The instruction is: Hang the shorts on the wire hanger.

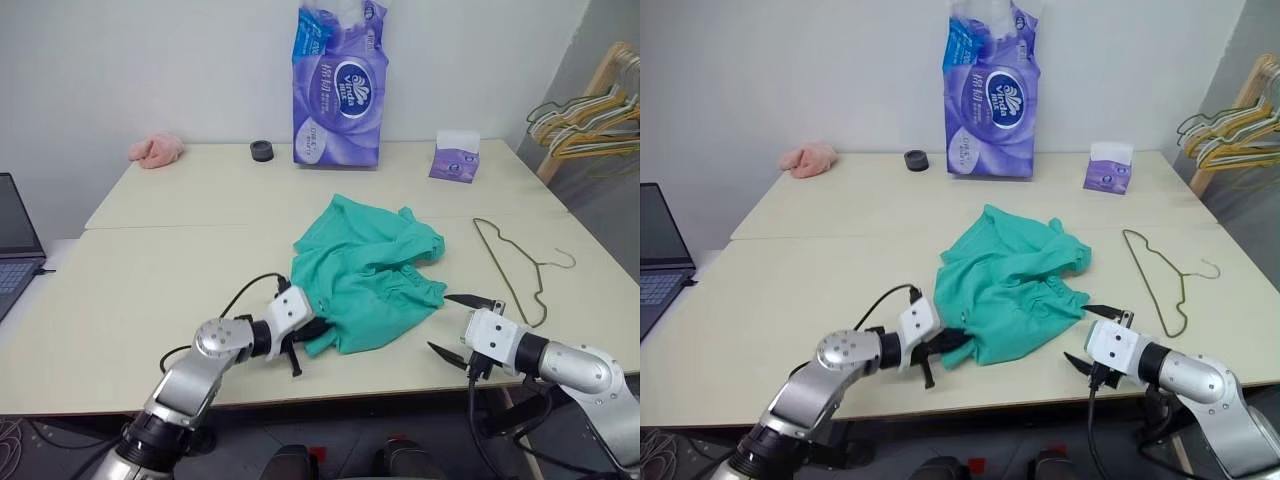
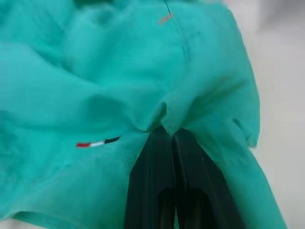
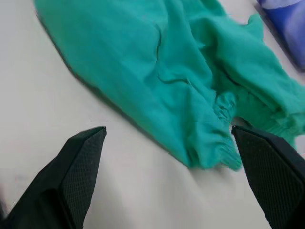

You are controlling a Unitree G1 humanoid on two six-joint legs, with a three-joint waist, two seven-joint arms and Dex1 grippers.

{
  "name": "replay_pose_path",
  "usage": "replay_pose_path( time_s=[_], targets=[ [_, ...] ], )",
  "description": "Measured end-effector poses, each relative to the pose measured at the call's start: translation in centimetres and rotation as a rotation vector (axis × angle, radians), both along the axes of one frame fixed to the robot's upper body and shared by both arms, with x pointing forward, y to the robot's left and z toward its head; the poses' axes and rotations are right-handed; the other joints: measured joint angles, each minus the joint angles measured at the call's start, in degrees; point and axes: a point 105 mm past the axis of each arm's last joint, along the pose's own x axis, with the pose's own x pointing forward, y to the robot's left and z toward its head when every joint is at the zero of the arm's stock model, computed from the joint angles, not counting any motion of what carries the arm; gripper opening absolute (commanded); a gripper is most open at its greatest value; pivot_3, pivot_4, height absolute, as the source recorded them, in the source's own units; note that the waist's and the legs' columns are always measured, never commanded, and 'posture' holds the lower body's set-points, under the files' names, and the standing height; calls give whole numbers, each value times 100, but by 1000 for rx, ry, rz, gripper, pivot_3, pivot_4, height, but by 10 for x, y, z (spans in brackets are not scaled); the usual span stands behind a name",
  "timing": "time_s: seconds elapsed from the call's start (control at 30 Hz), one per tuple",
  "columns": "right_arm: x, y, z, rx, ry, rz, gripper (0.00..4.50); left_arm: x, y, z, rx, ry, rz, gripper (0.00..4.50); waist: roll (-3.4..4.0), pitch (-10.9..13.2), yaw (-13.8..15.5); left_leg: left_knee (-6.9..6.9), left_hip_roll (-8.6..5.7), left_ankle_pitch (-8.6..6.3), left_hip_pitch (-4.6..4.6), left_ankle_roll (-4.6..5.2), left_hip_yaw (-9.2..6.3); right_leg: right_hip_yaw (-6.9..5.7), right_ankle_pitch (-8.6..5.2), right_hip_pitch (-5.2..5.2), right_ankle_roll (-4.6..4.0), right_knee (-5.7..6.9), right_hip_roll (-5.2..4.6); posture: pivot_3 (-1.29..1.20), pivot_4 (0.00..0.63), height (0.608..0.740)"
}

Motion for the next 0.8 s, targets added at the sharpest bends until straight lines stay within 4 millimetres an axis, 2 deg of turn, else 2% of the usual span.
replay_pose_path(
  time_s=[0.07, 0.13, 0.23, 0.5, 0.6, 0.8],
  targets=[
    [10, 0, -2, -76, -52, 20, 4500, 5, 0, 27, -64, -32, -16, 35, 2, -1, -5, -4, -2, 0, 0, 0, -1, 2, -2, 0, -4, 1, 2, -54, 43, 740],
    [14, 2, -10, -134, -73, 48, 4500, 5, 1, 41, -105, -28, -34, 35, 3, -2, -16, -7, -2, -1, 0, -1, -2, 4, -4, -1, -6, 2, 3, -49, 43, 740],
    [24, 1, -20, -212, -103, 75, 4500, 3, 5, 46, -135, 23, -45, 35, 3, -1, -46, -6, -5, -2, 0, -3, -1, 8, 9, -2, -27, 4, 2, -42, 41, 740],
    [58, 11, -21, -252, -214, 68, 4500, 4, 15, 54, -130, 31, -44, 35, -7, -6, -116, -2, -6, -1, 8, -4, -2, 11, 11, 5, -28, 10, 3, -28, 38, 740],
    [68, 14, -22, -248, -230, 55, 3915, 5, 18, 54, -122, 30, -35, 0, -6, -6, -119, -2, -6, -1, 8, -4, -2, 11, 12, 3, -31, 13, 3, -24, 38, 740],
    [76, 9, -32, -256, -200, 39, 1885, 9, 30, 50, -98, 37, -14, 0, -5, -5, -112, -2, -8, -1, 8, -4, -3, 12, 12, 2, -32, 17, 1, -19, 36, 740]
  ],
)
